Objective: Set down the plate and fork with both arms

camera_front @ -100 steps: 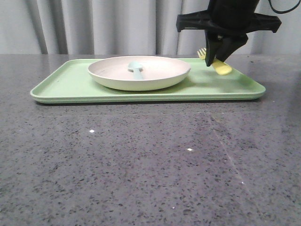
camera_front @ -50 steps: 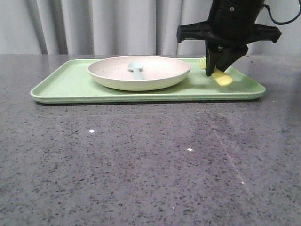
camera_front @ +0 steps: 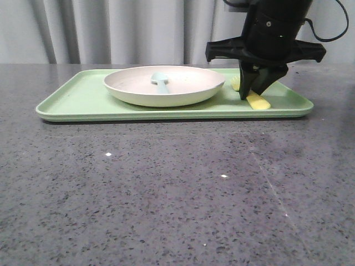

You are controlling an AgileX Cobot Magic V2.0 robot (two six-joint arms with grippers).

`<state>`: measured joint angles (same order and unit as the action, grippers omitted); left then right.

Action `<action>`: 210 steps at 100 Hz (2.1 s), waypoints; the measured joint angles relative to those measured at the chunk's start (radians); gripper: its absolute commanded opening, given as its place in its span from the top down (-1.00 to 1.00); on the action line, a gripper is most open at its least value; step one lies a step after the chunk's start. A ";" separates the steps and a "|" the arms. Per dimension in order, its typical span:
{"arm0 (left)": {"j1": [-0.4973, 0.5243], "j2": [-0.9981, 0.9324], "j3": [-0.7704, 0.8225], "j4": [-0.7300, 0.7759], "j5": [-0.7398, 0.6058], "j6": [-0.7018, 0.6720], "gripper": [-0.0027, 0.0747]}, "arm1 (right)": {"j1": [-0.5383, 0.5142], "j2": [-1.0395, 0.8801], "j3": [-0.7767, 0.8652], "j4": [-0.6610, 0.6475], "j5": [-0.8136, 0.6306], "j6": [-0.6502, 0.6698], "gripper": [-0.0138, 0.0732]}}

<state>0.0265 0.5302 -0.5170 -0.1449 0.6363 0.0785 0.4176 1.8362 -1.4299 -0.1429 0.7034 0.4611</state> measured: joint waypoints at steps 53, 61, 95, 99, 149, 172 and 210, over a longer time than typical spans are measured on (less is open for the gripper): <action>0.000 0.000 0.000 0.000 0.000 0.000 -0.13 | 0.000 0.000 0.000 0.004 -0.012 0.000 0.21; 0.000 0.000 0.000 0.000 0.000 0.000 -0.13 | 0.000 0.000 0.000 0.004 -0.012 0.000 0.09; 0.000 0.000 0.000 0.000 0.000 0.000 -0.13 | 0.000 0.000 0.000 0.004 -0.012 0.000 -0.12; 0.000 0.000 0.000 0.000 0.000 0.000 -0.13 | 0.000 0.000 0.000 0.004 -0.012 0.000 -0.12; 0.000 0.000 0.000 0.000 0.000 0.000 -0.13 | 0.000 -0.256 0.005 -0.125 0.039 -0.002 -0.12; 0.000 0.000 0.000 0.000 0.000 0.000 -0.13 | 0.000 -0.463 0.107 -0.190 0.043 -0.002 -0.12; 0.000 0.000 0.000 0.000 0.000 0.000 -0.13 | -0.034 -0.803 0.413 -0.227 0.047 -0.002 -0.12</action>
<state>0.0265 0.5302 -0.5170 -0.1449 0.6363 0.0785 0.3837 1.0335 -1.0171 -0.3703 0.7501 0.4590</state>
